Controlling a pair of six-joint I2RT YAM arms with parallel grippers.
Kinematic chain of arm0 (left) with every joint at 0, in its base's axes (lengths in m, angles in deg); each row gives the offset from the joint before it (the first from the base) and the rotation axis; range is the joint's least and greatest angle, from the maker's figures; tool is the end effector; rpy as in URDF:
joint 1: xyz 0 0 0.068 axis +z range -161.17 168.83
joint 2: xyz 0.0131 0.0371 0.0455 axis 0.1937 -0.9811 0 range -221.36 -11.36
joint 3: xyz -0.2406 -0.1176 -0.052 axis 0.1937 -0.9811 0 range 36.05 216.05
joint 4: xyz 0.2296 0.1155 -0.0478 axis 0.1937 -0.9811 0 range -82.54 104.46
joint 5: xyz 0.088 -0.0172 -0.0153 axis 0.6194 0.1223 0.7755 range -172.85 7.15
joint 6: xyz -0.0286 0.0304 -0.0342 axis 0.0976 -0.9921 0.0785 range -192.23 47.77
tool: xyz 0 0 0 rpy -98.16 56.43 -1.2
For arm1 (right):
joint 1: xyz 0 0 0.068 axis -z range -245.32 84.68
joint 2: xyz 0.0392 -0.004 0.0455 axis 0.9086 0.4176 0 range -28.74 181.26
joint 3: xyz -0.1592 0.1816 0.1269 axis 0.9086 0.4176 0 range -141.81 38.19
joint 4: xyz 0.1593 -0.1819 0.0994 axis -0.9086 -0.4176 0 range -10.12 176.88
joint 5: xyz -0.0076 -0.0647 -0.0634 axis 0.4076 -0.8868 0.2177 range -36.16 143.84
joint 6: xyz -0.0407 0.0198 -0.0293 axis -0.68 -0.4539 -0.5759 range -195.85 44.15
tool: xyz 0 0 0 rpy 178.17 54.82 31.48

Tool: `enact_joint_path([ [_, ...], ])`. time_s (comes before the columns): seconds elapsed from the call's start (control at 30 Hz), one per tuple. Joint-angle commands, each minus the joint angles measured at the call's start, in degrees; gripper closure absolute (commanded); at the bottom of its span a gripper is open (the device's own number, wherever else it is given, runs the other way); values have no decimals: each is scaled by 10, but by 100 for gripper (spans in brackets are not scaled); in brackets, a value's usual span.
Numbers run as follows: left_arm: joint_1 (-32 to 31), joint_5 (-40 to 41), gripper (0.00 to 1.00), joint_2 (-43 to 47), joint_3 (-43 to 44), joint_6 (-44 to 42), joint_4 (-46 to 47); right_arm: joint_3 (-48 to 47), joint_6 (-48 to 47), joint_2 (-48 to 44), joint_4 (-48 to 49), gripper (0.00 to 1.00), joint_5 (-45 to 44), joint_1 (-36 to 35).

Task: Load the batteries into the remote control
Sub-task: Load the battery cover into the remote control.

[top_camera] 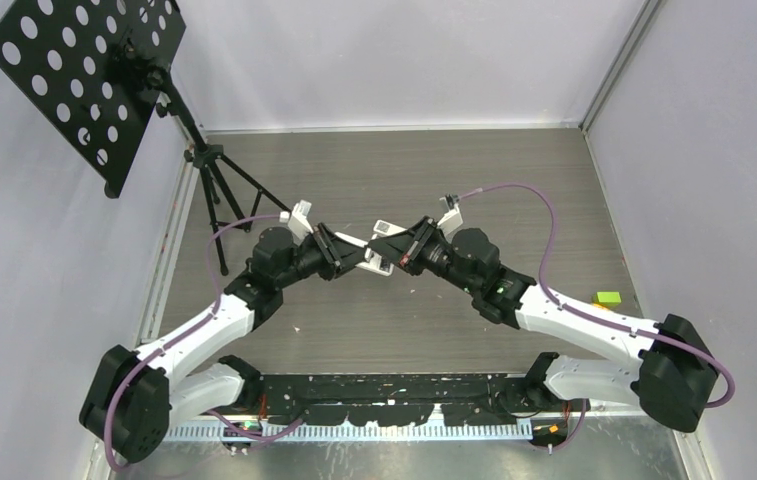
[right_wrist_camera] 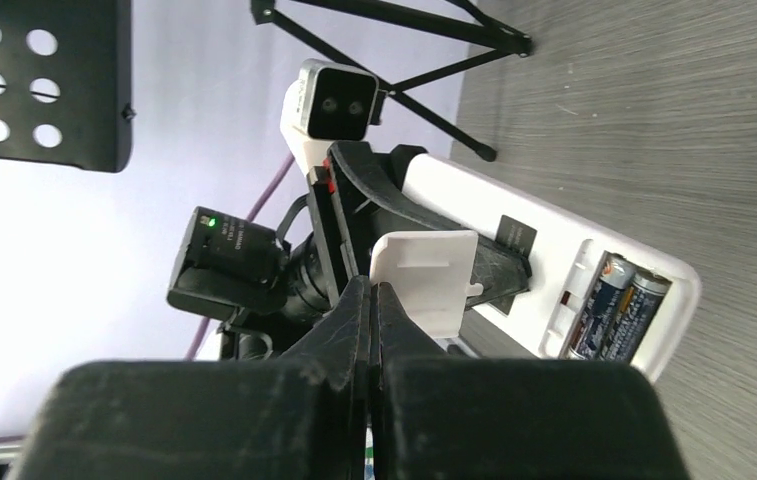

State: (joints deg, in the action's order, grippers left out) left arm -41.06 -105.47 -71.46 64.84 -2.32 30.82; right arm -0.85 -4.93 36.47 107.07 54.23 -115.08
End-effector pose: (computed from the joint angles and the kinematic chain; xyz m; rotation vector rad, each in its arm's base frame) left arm 0.1945 -0.1276 0.2388 -0.4156 2.0838 -1.5045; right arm 0.1707 0.2021 0.2875 0.3511 1.9124 1.5251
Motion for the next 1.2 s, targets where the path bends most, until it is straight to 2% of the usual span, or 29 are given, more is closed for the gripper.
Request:
enact_joint_path([
  [0.0,4,-47,100,1,18,40,79,14,29,-34,69,100,6,-3],
  [0.2,43,-99,100,13,18,43,82,39,35,-84,51,100,-20,-3],
  [0.63,69,-194,100,-2,45,39,101,49,55,-54,109,100,15,-6],
  [1.17,74,-211,100,-6,46,44,116,61,67,-42,134,100,13,-7],
])
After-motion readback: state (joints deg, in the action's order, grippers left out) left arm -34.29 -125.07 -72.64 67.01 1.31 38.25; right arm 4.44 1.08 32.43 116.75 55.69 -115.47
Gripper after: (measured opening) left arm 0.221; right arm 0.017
